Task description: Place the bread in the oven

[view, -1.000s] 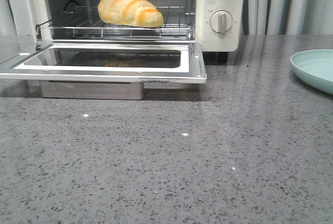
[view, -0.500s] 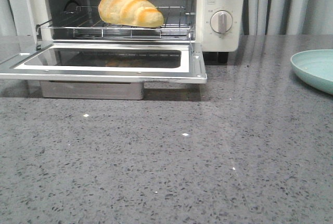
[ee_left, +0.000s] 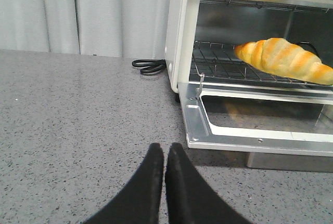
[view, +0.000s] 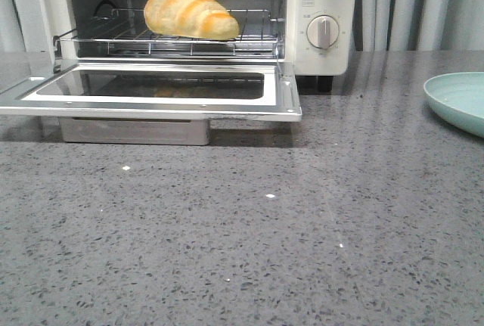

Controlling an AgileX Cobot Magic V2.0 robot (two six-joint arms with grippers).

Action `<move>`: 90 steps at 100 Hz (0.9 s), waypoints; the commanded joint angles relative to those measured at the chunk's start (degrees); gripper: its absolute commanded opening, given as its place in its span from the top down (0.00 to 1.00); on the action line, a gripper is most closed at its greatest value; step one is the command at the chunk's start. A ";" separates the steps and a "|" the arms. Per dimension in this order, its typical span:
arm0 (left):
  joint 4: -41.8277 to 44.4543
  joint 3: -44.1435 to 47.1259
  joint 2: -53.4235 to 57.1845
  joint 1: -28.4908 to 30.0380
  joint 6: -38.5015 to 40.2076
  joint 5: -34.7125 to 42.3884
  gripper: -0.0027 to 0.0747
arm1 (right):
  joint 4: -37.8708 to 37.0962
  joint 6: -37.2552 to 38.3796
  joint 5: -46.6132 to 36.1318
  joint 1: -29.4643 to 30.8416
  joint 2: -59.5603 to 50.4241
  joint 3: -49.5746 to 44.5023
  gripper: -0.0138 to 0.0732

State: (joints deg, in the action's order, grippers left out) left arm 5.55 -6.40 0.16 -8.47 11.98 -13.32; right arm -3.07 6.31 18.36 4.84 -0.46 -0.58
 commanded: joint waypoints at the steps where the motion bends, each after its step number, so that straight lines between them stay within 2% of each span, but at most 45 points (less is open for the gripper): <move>1: -0.40 -1.51 1.48 0.02 0.03 4.39 0.99 | 0.42 -0.79 -2.80 0.42 -0.72 -1.40 0.92; 90: -0.40 -1.51 1.48 0.02 0.03 4.39 0.99 | 0.58 -6.31 -0.22 0.42 -0.72 -1.40 0.92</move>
State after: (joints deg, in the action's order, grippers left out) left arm 5.55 -6.40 0.16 -8.47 11.98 -13.32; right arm -2.30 0.71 19.31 4.84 -0.46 -0.58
